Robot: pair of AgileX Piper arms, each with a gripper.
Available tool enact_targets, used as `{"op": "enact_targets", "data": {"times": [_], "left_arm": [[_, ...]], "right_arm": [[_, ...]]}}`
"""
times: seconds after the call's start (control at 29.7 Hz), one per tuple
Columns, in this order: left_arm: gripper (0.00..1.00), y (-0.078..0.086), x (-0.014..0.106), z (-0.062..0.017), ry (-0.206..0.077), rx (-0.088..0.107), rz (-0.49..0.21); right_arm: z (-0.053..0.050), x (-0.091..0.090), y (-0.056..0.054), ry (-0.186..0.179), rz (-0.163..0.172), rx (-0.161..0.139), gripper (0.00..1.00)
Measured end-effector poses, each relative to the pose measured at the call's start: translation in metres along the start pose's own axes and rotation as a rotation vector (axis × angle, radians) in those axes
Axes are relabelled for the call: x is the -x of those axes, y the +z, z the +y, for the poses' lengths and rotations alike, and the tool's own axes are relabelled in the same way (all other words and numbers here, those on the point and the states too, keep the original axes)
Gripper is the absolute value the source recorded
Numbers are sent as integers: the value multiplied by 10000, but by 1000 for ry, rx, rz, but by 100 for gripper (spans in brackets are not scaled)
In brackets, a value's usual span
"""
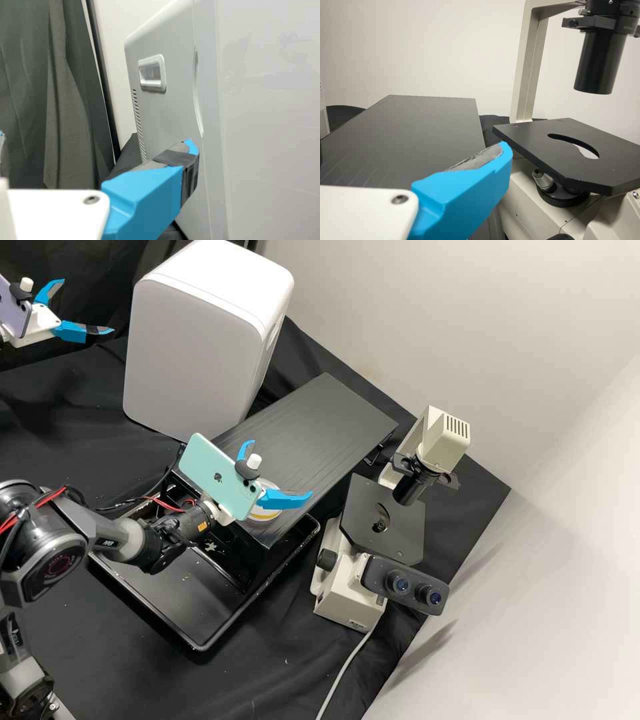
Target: Remove the lid from the petri dish
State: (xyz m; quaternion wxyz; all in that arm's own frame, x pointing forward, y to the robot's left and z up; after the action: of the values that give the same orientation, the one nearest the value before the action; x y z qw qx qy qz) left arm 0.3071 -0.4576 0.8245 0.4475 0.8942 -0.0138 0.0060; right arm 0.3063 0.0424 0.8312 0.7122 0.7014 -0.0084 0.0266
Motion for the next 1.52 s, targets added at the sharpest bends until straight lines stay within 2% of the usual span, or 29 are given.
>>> {"op": "enact_targets", "data": {"times": [0.37, 0.51, 0.57, 0.61, 0.71, 0.74, 0.88, 1.04, 1.15, 1.18, 1.35, 1.52], "left_arm": [[100, 19, 0, -3, -1, 0, -6], [100, 126, 4, -18, -6, 2, -41], [100, 205, 16, -38, -13, 11, -67], [100, 259, 32, -60, -22, 22, -85], [100, 416, 108, -122, -46, 39, -124], [100, 512, 155, -161, -61, 42, -155], [100, 683, 307, -260, -81, 42, -224], [100, 748, 465, -337, -65, 45, -278], [100, 792, 529, -375, -50, 61, -322], [100, 813, 550, -397, -54, 62, -342], [100, 906, 655, -513, -107, 24, -437], [100, 955, 713, -545, -125, 9, -485]], "right_arm": [[0, 0, 0, 0, 0, 0, 100], [0, 0, 0, 0, 0, 0, 100], [0, 0, 0, 0, 0, 0, 100], [0, 0, 0, 0, 0, 0, 100], [0, 0, 0, 0, 0, 0, 100], [0, 0, 0, 0, 0, 0, 100], [0, 0, 0, 0, 0, 0, 100], [0, 0, 0, 0, 0, 0, 100], [0, 0, 0, 0, 0, 0, 100], [0, 0, 0, 0, 0, 0, 100], [0, 0, 0, 0, 0, 0, 100], [0, 0, 0, 0, 0, 0, 100]]}}
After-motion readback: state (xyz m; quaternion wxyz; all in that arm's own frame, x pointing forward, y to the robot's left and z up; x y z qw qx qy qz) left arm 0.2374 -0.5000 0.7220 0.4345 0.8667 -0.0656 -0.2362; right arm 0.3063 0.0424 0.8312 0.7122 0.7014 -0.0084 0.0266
